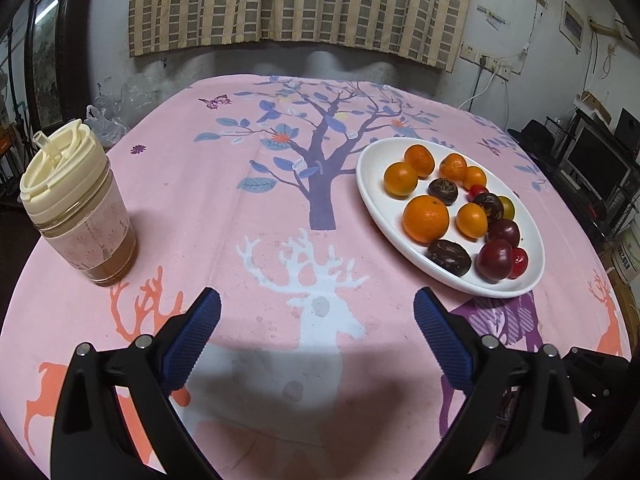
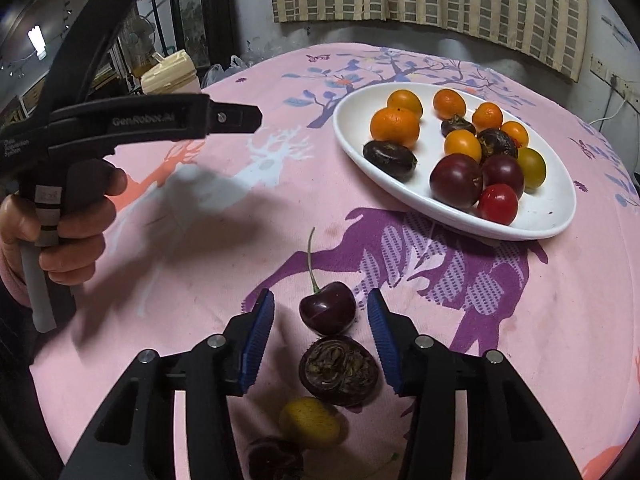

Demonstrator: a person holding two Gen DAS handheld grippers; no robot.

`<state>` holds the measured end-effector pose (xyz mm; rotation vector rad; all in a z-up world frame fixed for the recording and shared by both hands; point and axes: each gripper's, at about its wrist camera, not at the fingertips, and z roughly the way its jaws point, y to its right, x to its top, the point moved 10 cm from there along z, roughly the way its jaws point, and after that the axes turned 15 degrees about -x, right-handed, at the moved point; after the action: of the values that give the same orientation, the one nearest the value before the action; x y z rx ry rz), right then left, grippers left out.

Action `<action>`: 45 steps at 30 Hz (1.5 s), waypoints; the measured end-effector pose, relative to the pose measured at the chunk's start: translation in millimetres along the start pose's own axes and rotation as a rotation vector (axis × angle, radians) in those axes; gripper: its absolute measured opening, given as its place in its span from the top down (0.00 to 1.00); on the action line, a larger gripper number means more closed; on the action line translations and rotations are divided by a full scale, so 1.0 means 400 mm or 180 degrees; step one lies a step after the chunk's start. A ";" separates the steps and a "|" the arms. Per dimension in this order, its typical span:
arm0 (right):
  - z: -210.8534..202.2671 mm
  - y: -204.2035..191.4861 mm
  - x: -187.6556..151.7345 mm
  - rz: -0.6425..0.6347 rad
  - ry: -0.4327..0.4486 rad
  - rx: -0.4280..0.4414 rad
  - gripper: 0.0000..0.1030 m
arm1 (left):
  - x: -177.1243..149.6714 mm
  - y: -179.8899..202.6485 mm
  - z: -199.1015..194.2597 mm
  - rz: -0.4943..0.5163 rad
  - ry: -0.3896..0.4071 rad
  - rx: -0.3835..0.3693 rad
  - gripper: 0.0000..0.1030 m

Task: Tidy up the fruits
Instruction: 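Grasp a dark red cherry by its body with the right gripper, then grasp a dried fruit with the left gripper while the right holds the cherry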

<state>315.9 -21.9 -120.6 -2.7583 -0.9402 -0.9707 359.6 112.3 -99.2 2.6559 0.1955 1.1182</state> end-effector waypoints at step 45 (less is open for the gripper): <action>-0.077 0.276 0.052 0.1278 0.0387 -0.0320 0.71 | -0.272 0.403 0.075 0.0893 -0.1055 -0.1165 0.63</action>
<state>374.9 -108.3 -69.3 -2.7678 -0.3072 -1.1155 309.2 -71.6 -148.3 2.5262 -0.4146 0.6805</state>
